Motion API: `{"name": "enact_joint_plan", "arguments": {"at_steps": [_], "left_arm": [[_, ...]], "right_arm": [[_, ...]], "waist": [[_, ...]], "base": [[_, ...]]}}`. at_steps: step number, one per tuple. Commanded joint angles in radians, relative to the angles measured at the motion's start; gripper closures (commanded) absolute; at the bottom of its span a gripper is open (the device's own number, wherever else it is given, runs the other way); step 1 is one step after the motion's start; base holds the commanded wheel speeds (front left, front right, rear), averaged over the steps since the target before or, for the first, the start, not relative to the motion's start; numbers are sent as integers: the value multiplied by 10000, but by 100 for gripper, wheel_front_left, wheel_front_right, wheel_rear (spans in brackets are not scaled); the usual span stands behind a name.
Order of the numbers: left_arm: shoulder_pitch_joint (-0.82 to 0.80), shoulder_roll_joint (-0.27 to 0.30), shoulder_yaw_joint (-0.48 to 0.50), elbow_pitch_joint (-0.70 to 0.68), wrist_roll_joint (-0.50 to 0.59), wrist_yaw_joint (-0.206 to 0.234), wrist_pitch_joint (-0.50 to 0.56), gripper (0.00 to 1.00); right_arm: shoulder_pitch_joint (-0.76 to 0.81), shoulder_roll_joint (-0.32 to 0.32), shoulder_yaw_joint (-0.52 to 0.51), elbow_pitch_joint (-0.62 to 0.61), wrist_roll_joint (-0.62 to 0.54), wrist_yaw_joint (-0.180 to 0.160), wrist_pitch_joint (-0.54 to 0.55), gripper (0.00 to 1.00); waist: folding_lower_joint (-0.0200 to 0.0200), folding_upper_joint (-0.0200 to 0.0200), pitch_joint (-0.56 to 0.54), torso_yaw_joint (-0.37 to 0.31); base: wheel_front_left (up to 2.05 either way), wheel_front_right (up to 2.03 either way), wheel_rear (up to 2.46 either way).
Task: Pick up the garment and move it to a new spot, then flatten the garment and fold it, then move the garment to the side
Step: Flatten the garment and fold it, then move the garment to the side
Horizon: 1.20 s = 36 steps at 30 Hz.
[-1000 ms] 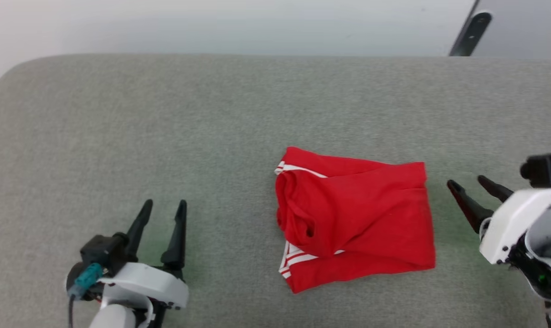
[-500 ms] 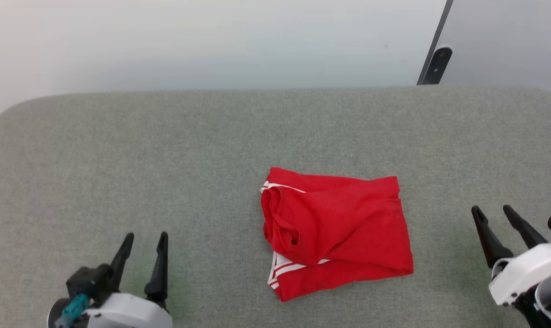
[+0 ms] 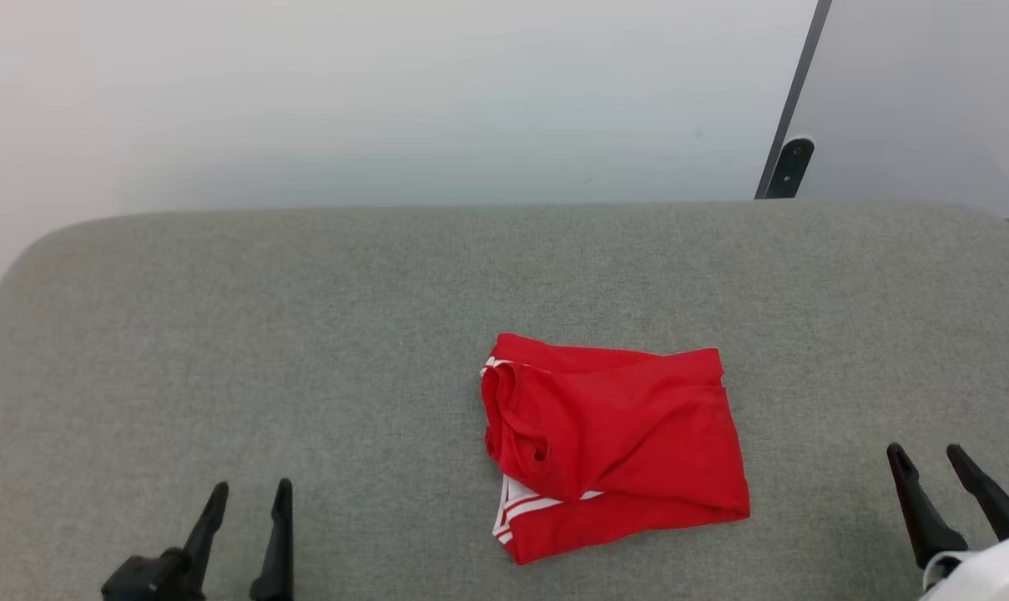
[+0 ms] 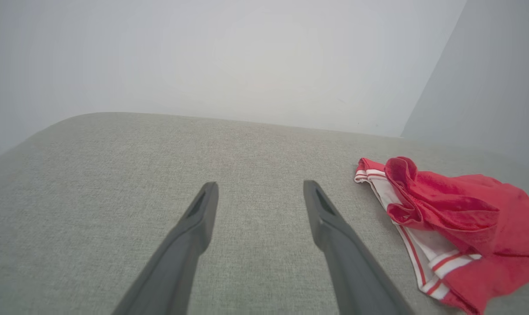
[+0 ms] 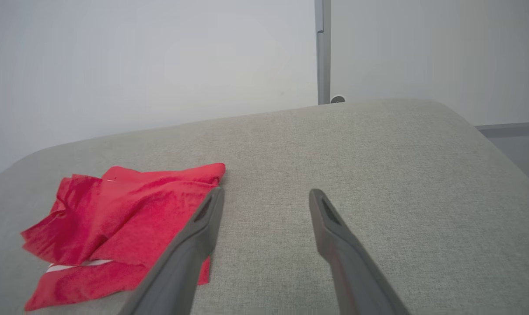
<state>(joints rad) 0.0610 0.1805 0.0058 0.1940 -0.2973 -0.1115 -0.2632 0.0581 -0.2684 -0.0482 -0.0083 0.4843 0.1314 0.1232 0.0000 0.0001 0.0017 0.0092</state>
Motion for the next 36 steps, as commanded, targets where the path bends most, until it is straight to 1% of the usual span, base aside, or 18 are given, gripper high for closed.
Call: {"name": "enact_joint_plan", "arguments": {"at_steps": [1,11,16,23,26,29,31,36], "left_arm": [[148,30,35,-94,13,73,24,0],[1128,47,94,-1271,-27,426,297,0],[1279,33,66,-1650,-66,563,486,0],[1203,62,-50,-1871,-70,621,661,0],[1126,2,-137,-1924,-88,641,668,0],[1031,-78,-233,-1904,-101,641,641,0],[943,-134,-299,-1842,-145,616,604,0],[511,-283,-533,-1559,-204,496,475,0]], "right_arm": [[161,54,-94,-139,-48,-9,48,0],[1123,482,-646,-1240,-144,-11,518,0],[1199,613,-804,-1405,-142,-9,674,0],[1143,633,-841,-1437,-116,-9,778,0],[1019,573,-683,-1469,-116,-11,903,0],[579,386,-342,-1457,-118,-9,1231,0],[121,247,-35,-1343,-100,-9,1553,0],[-1444,-337,837,-751,-81,-11,2614,0]], "waist": [[0,-1,-59,-7],[0,-1,-88,24],[0,-1,-67,62],[0,-1,-49,146],[0,-1,-29,255],[0,-1,101,403],[0,-1,242,511],[0,-1,704,933]], "base": [[0,0,0],[0,0,0],[0,0,0],[0,0,0],[0,0,0],[0,0,0],[0,0,0],[0,0,0]]}}
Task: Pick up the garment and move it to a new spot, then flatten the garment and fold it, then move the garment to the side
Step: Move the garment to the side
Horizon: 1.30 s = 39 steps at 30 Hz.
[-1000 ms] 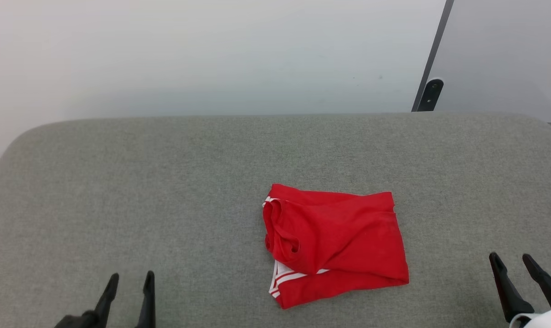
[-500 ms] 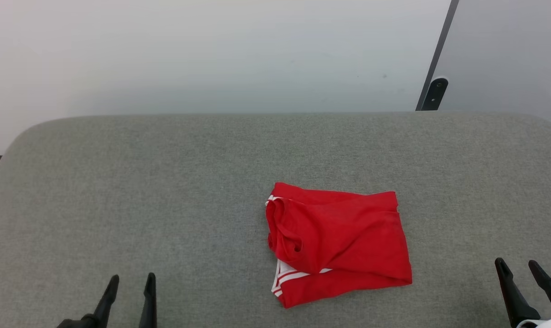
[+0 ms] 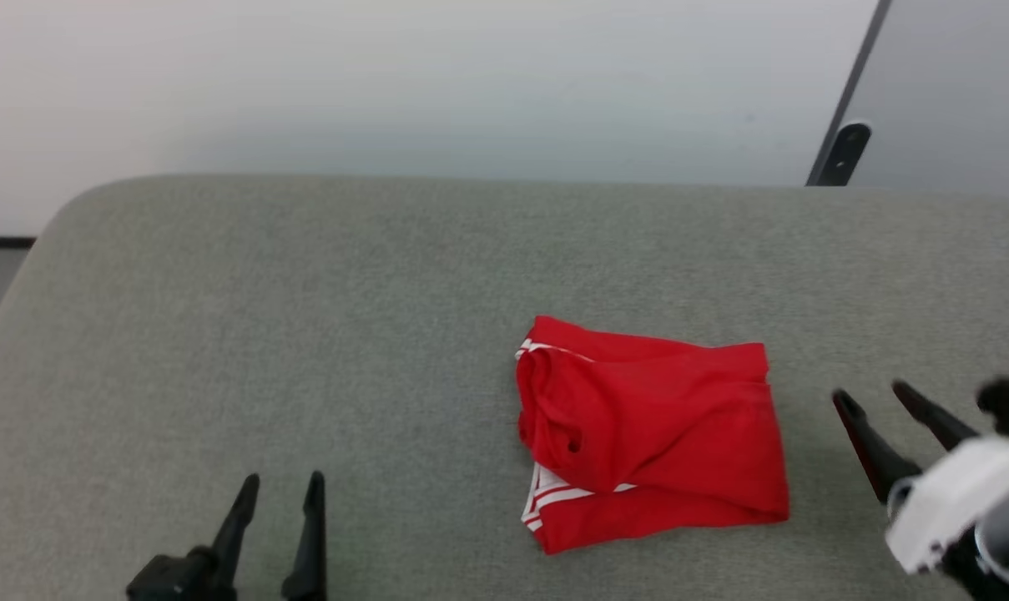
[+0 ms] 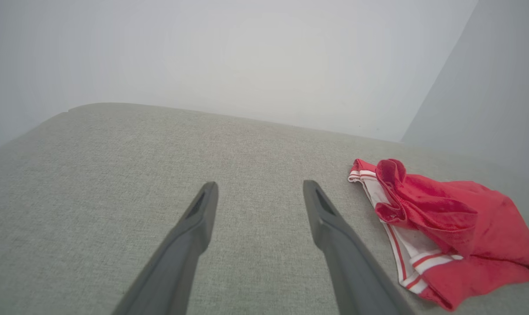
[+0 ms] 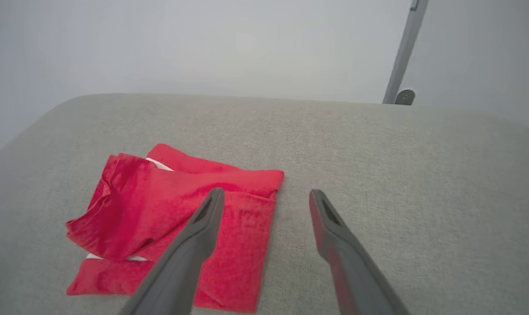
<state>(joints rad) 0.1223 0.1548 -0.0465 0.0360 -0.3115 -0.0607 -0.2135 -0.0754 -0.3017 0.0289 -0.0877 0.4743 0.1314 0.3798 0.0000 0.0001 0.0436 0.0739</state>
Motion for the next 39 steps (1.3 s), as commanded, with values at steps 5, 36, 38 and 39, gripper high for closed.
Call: {"name": "enact_joint_plan", "arguments": {"at_steps": [5,36,38,39], "left_arm": [[-690,-179,-296,479,-61,-177,-195,0],[-2800,-764,-407,1809,-30,-673,-515,0],[-2824,-774,-333,1834,-26,-692,-516,0],[-2821,-775,-305,1849,-17,-699,-516,0]], "right_arm": [[-1480,-599,891,864,255,-9,1384,0],[-2720,-558,1205,3017,362,-11,5434,100],[-2677,-552,1198,3076,371,-12,5289,100],[-2680,-586,1135,3088,373,-12,5180,100]], "waist": [[0,-1,690,809],[0,-1,2630,1634],[0,-1,2623,1585],[0,-1,2610,1556]], "base": [[0,0,0],[0,0,0],[0,0,0],[0,0,0]]}}
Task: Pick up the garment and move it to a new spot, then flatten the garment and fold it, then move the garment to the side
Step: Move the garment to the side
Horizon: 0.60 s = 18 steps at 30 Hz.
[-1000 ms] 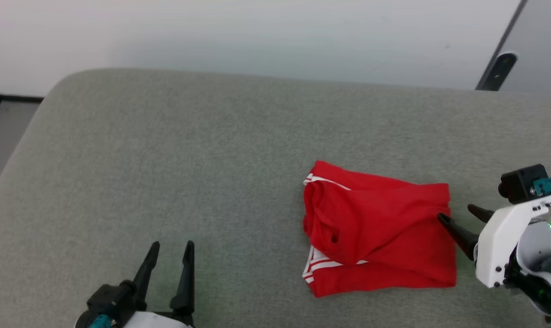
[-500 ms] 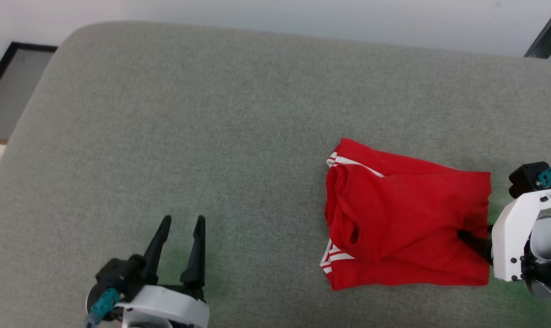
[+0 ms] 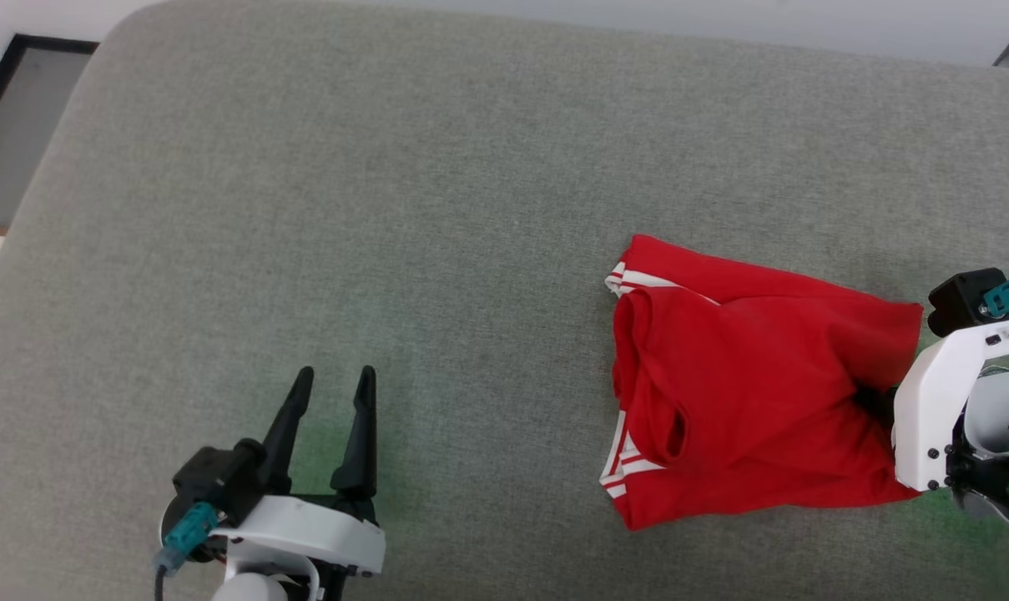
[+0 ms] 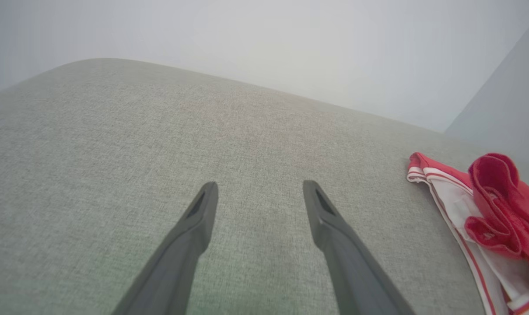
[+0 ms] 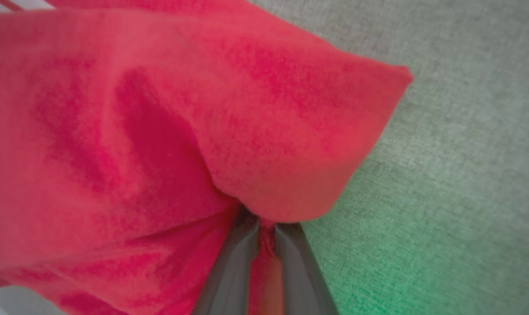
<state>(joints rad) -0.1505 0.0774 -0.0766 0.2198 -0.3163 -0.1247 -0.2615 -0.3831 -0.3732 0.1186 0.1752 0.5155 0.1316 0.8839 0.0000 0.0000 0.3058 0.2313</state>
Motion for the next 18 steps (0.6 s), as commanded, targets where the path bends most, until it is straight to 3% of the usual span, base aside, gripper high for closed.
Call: {"name": "enact_joint_plan", "arguments": {"at_steps": [1,8,14,18], "left_arm": [[-79,4,49,18,40,-64,-36,0],[49,23,161,27,94,-69,-37,0],[53,81,83,-231,216,-74,-36,0],[-85,170,61,-429,292,-75,-36,0]], "right_arm": [[403,129,262,480,-15,-14,86,100],[498,146,-180,191,245,-16,-674,100],[830,-448,-720,-802,422,-14,-1072,100],[1095,-913,-1604,-1346,504,-14,-1056,100]], "waist": [[0,0,-41,-71],[0,0,-291,-592],[0,0,-250,-1267],[0,0,-113,-1699]], "base": [[0,0,0],[0,0,0],[0,0,0],[0,0,0]]}}
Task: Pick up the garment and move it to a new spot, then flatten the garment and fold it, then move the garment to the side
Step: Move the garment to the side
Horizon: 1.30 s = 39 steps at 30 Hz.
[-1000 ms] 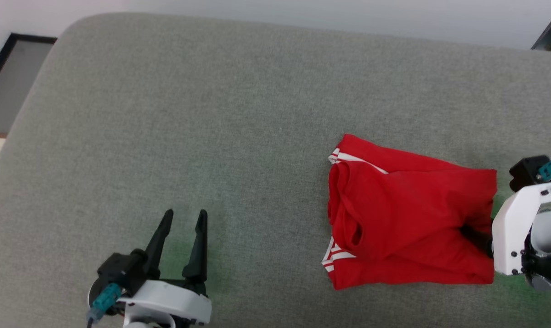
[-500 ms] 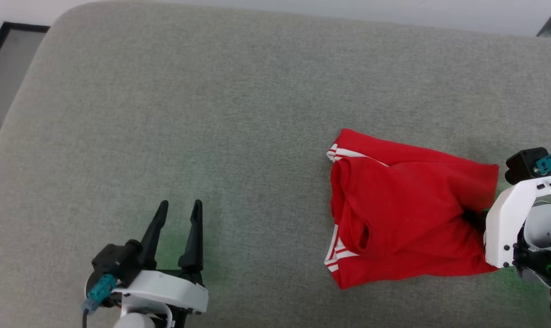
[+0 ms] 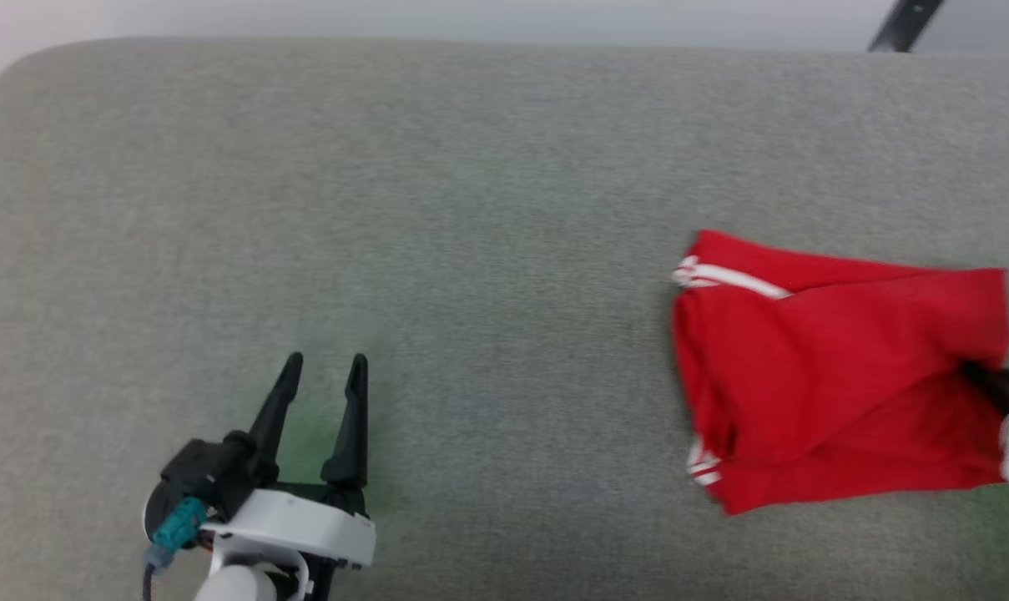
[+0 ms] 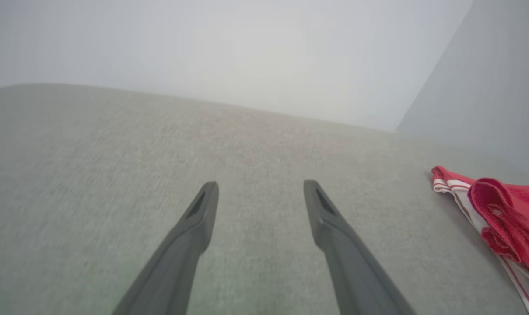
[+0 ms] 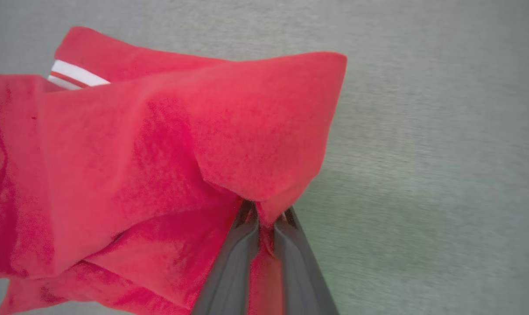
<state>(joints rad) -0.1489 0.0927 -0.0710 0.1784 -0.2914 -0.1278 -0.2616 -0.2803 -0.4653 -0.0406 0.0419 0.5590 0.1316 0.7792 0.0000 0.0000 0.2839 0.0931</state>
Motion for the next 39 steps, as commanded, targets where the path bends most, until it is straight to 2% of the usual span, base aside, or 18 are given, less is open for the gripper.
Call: {"name": "enact_joint_plan", "arguments": {"at_steps": [1,7,10,17,25,33,34,35,36,37,39], "left_arm": [[-127,64,12,-66,53,-45,-34,0],[-381,333,66,-427,277,-46,-34,0],[-479,398,68,-652,392,-45,-34,0],[-601,567,33,-1070,559,-45,-35,0],[-639,689,118,-1353,691,-44,-35,0],[-569,791,186,-1451,787,-35,-35,0],[-589,806,201,-1426,787,-35,-35,0],[-616,819,217,-1404,786,-35,-35,0],[-642,820,233,-1383,794,-32,-35,0],[-675,793,269,-1378,788,3,-35,0],[-679,762,289,-1312,797,23,-35,0]], "right_arm": [[101,-86,-237,-114,74,-14,1,100],[194,-803,-1267,-164,-351,-14,-93,100],[-51,-1167,-1711,169,-544,-14,-263,100],[-1014,-1476,-2514,1390,-1080,-13,-938,100],[-1977,-1736,-2233,3391,-1859,-14,-2182,100],[-2468,-1443,-1805,4861,-2327,-13,-2927,100],[-2504,-1422,-1744,4973,-2352,-13,-3018,91],[-2554,-1392,-1685,5086,-2362,-13,-3091,68],[-2617,-1348,-1625,5173,-2372,-13,-3159,24],[-2660,-1345,-1581,5212,-2361,-13,-3252,0],[-2738,-1353,-1566,5286,-2282,-13,-3449,0]], "waist": [[0,0,151,-420],[0,0,401,-796],[0,0,497,-838],[0,0,859,-826],[0,0,1150,-646],[0,0,1312,-620],[0,0,1319,-625],[0,0,1320,-635],[0,0,1305,-650],[0,0,1283,-661],[0,0,1186,-690]], "base": [[0,0,0],[0,0,0],[0,0,0],[0,0,0],[0,0,0],[0,0,0],[0,0,0],[0,0,0],[0,0,0],[0,0,0],[0,0,0]]}}
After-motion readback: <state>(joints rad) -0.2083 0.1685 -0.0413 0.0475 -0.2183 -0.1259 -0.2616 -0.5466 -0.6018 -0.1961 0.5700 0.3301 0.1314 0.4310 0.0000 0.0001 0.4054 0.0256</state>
